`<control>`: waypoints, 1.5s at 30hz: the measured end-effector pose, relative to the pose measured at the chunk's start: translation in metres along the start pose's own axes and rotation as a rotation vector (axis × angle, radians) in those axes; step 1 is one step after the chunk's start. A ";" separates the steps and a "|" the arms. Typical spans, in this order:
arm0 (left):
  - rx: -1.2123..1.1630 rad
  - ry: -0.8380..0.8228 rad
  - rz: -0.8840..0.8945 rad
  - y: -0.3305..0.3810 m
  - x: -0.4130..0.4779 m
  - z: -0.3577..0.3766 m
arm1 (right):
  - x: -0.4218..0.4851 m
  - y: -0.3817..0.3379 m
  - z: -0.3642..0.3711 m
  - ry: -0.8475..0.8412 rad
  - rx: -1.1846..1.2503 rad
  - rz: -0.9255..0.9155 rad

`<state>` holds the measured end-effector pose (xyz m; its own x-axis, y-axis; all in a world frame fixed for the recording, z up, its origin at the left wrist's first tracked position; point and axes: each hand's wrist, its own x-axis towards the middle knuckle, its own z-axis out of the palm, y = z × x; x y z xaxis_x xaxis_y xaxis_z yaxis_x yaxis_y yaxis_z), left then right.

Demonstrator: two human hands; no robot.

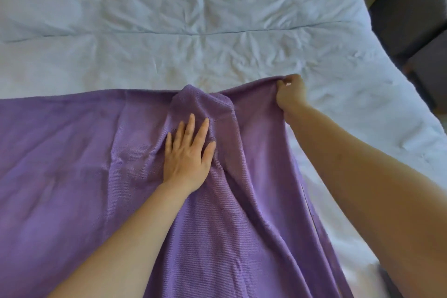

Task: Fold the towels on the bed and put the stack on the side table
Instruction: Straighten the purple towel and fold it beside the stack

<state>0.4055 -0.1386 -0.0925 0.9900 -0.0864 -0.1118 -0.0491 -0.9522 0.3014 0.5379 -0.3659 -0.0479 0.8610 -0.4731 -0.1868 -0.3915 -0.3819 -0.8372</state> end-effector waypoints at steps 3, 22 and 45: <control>0.018 -0.040 0.039 0.007 0.024 0.001 | 0.039 -0.014 -0.018 0.070 0.018 -0.031; -0.028 0.199 0.024 -0.025 0.166 -0.033 | 0.111 0.025 -0.067 -0.049 0.294 0.225; 0.158 -0.091 0.237 0.076 0.141 0.017 | 0.086 0.053 -0.102 -0.251 -0.204 0.081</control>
<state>0.5387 -0.2282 -0.1011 0.9329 -0.3306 -0.1428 -0.3042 -0.9357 0.1789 0.5586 -0.5079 -0.0558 0.8675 -0.3076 -0.3908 -0.4972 -0.5143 -0.6988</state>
